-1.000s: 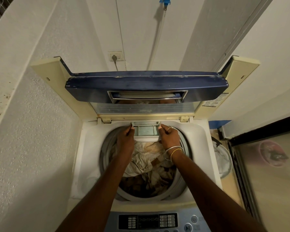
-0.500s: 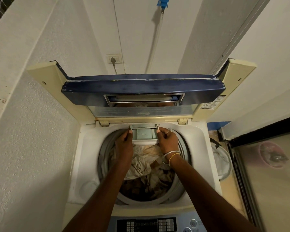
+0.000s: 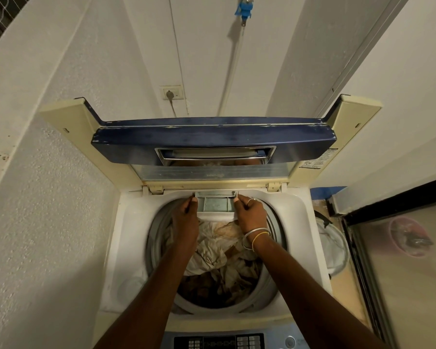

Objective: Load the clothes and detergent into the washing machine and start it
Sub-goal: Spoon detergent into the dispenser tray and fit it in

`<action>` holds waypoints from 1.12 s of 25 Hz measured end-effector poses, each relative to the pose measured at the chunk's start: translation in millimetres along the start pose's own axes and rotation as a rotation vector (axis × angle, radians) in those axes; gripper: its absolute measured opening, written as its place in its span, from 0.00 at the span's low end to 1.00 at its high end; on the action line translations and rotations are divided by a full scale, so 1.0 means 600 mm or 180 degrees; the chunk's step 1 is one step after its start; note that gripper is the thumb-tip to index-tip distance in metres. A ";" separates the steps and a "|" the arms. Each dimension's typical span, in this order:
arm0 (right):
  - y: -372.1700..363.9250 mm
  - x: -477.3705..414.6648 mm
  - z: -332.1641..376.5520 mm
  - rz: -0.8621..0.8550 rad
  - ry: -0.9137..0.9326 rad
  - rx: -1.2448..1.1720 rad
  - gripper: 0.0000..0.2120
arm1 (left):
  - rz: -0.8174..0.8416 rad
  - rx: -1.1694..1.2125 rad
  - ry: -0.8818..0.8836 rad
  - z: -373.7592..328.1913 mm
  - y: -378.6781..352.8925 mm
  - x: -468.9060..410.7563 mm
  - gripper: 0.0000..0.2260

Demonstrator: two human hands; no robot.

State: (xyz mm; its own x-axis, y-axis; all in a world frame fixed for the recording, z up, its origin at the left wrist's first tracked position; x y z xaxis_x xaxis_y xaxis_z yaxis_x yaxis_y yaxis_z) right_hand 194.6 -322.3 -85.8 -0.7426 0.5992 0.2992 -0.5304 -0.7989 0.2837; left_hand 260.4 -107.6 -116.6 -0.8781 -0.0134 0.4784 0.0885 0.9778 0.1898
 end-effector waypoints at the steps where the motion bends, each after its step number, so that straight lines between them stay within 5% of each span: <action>1: -0.002 0.001 -0.005 0.0010 -0.0048 -0.0018 0.10 | -0.0042 -0.0057 -0.0019 0.000 0.001 0.003 0.15; 28: 0.011 -0.010 0.020 -0.0132 0.0018 0.0184 0.09 | 0.0007 -0.0089 -0.0002 0.001 -0.001 0.002 0.15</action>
State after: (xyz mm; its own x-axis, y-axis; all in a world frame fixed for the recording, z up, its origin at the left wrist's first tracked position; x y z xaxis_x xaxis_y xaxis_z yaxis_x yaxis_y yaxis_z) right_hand 200.2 -330.6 -74.9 -0.7229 0.6312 0.2811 -0.5363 -0.7690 0.3478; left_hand 258.7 -107.8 -116.6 -0.8781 -0.0110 0.4783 0.1036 0.9716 0.2126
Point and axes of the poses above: each hand's wrist, its own x-axis away from the middle knuckle, its own y-axis out of the back of the hand, z = x × y, the point moved 10 cm from there along -x, towards the middle knuckle, and after that the axes turned 7 degrees about -x, right-handed, at the moved point
